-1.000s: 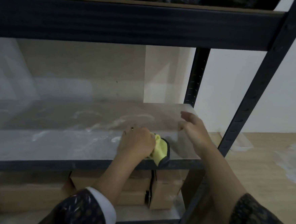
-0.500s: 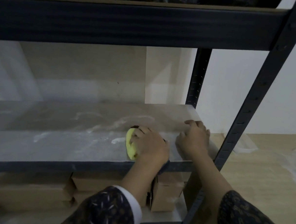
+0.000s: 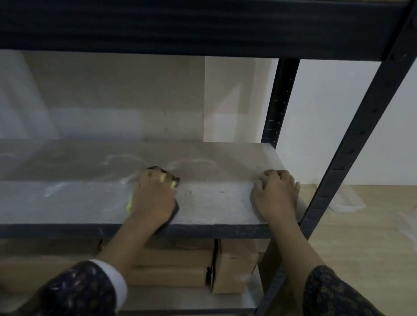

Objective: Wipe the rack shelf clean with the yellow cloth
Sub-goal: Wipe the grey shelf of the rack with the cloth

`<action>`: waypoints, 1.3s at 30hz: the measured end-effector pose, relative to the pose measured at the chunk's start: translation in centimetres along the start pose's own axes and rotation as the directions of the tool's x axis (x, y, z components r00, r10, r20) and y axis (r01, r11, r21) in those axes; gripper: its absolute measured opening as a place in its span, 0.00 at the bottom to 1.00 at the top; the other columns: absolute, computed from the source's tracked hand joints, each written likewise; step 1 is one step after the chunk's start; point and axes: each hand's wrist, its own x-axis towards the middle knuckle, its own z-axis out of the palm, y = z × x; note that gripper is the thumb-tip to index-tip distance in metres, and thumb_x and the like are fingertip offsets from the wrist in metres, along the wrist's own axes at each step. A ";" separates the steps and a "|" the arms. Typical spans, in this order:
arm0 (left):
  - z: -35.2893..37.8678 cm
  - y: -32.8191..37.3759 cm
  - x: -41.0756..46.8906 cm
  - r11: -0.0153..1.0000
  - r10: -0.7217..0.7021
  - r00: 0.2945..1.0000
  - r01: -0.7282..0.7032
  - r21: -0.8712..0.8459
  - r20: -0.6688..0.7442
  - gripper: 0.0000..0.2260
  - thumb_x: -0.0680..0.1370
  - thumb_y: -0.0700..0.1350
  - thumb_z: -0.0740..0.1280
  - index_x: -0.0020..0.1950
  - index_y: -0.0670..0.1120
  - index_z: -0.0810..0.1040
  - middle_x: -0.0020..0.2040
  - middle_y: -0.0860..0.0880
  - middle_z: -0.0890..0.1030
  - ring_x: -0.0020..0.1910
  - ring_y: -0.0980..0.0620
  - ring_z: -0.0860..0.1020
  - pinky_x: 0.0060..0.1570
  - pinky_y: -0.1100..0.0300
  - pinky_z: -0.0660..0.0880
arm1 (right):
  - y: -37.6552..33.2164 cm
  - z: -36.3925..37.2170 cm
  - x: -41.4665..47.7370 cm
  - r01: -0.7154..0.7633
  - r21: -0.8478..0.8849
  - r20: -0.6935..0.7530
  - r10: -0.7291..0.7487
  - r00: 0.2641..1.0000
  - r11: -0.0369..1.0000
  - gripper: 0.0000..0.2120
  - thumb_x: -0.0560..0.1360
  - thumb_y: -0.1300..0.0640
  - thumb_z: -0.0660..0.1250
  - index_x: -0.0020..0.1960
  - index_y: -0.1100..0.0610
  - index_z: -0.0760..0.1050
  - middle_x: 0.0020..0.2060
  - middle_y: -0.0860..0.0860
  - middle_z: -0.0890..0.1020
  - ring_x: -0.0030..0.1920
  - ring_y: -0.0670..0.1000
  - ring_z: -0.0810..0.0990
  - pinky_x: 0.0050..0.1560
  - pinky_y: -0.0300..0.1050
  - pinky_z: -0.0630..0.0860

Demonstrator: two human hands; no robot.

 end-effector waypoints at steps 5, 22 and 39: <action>-0.7 0.2 1.4 0.997 0.028 0.981 -0.041 -0.064 -0.192 0.16 0.72 0.41 0.56 0.53 0.44 0.79 0.54 0.41 0.79 0.54 0.38 0.72 0.51 0.48 0.68 | -0.5 -0.2 0.3 0.032 -0.088 0.098 -0.023 0.995 0.996 0.17 0.79 0.51 0.55 0.65 0.55 0.70 0.66 0.54 0.70 0.70 0.56 0.65 0.75 0.63 0.47; 0.6 1.4 8.0 0.990 -0.110 0.991 0.116 -0.082 0.081 0.20 0.77 0.42 0.57 0.70 0.44 0.69 0.68 0.42 0.66 0.66 0.38 0.63 0.65 0.44 0.66 | 1.1 -1.0 1.3 0.049 -0.094 0.160 -0.034 0.987 0.994 0.18 0.80 0.48 0.51 0.67 0.51 0.68 0.69 0.51 0.68 0.70 0.54 0.65 0.72 0.63 0.52; 1.8 7.3 12.8 0.979 0.002 0.998 -0.014 -0.202 -0.059 0.18 0.76 0.42 0.58 0.66 0.45 0.73 0.67 0.44 0.69 0.68 0.41 0.64 0.66 0.49 0.64 | 1.8 0.3 2.2 0.112 -0.076 0.141 -0.100 0.985 0.991 0.18 0.78 0.45 0.49 0.65 0.48 0.65 0.67 0.50 0.68 0.70 0.52 0.64 0.72 0.68 0.53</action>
